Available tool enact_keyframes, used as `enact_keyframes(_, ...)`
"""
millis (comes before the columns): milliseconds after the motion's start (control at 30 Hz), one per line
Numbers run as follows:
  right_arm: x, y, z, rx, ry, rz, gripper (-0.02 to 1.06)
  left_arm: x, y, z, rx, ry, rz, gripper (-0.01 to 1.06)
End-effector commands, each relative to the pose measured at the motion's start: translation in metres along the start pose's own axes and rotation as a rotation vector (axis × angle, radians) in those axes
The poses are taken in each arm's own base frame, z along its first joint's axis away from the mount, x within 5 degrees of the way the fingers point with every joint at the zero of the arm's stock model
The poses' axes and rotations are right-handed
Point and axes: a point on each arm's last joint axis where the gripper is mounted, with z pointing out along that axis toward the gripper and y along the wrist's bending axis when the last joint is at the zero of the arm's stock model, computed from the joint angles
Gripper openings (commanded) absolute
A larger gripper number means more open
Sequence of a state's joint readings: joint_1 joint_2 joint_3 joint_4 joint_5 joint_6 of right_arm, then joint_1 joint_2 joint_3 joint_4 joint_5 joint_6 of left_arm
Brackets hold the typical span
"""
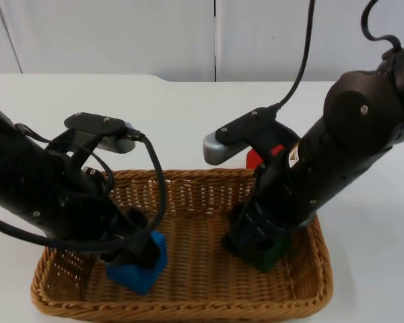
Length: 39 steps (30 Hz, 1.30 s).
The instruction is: Pick up one cube with each hand and place exactly two cubes into the same basket, leaving the remaining cube outside.
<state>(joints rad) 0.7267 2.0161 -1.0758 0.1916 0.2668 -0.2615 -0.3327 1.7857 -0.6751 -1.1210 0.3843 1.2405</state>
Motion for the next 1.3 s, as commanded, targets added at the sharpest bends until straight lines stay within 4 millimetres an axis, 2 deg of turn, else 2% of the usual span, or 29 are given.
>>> enact_keyframes(0,-0.005,0.002,-0.009,-0.001,-0.029,-0.002,0.60,0.000,-0.002,0.000,0.008,-0.002,-0.029,0.73)
enact_keyframes(100,-0.017,0.002,-0.036,0.004,-0.105,-0.006,0.60,-0.002,-0.005,-0.006,0.017,-0.022,-0.032,0.73)
enact_keyframes(133,-0.017,0.002,-0.036,0.004,-0.105,-0.006,0.60,-0.002,-0.005,-0.006,0.017,-0.022,-0.032,0.73)
enact_keyframes(233,-0.027,0.004,-0.066,0.006,-0.176,-0.011,0.60,-0.010,-0.010,-0.021,0.017,-0.077,-0.010,0.73)
enact_keyframes(267,-0.030,0.004,-0.079,0.007,-0.199,-0.014,0.60,-0.014,-0.014,-0.032,0.016,-0.118,0.001,0.73)
enact_keyframes(300,-0.030,0.004,-0.079,0.007,-0.199,-0.014,0.60,-0.014,-0.014,-0.032,0.016,-0.118,0.001,0.73)
enact_keyframes(333,-0.034,0.005,-0.097,0.010,-0.240,-0.022,0.60,-0.017,-0.017,-0.041,0.013,-0.151,0.002,0.73)
enact_keyframes(433,-0.038,0.007,-0.131,0.010,-0.304,-0.028,0.60,-0.024,-0.026,-0.070,0.004,-0.252,0.038,0.73)
enact_keyframes(467,-0.038,0.007,-0.131,0.010,-0.304,-0.028,0.60,-0.024,-0.026,-0.070,0.004,-0.252,0.038,0.73)
enact_keyframes(600,-0.038,0.009,-0.178,0.010,-0.395,-0.037,0.60,-0.029,-0.041,-0.113,-0.016,-0.406,0.099,0.73)
enact_keyframes(633,-0.038,0.009,-0.178,0.010,-0.395,-0.037,0.60,-0.029,-0.041,-0.113,-0.016,-0.406,0.099,0.73)
enact_keyframes(767,-0.036,0.011,-0.212,0.014,-0.474,-0.043,0.60,-0.027,-0.055,-0.152,-0.037,-0.543,0.157,0.73)
enact_keyframes(800,-0.036,0.011,-0.212,0.014,-0.474,-0.043,0.60,-0.027,-0.055,-0.152,-0.037,-0.543,0.157,0.73)
enact_keyframes(867,-0.034,0.012,-0.225,0.015,-0.502,-0.046,0.60,-0.024,-0.062,-0.170,-0.046,-0.611,0.183,0.73)
enact_keyframes(967,-0.032,0.013,-0.236,0.018,-0.524,-0.051,0.60,-0.019,-0.069,-0.188,-0.050,-0.669,0.198,0.73)
enact_keyframes(1267,-0.026,0.015,-0.255,0.017,-0.554,-0.056,0.60,-0.006,-0.080,-0.208,-0.043,-0.692,0.227,0.73)
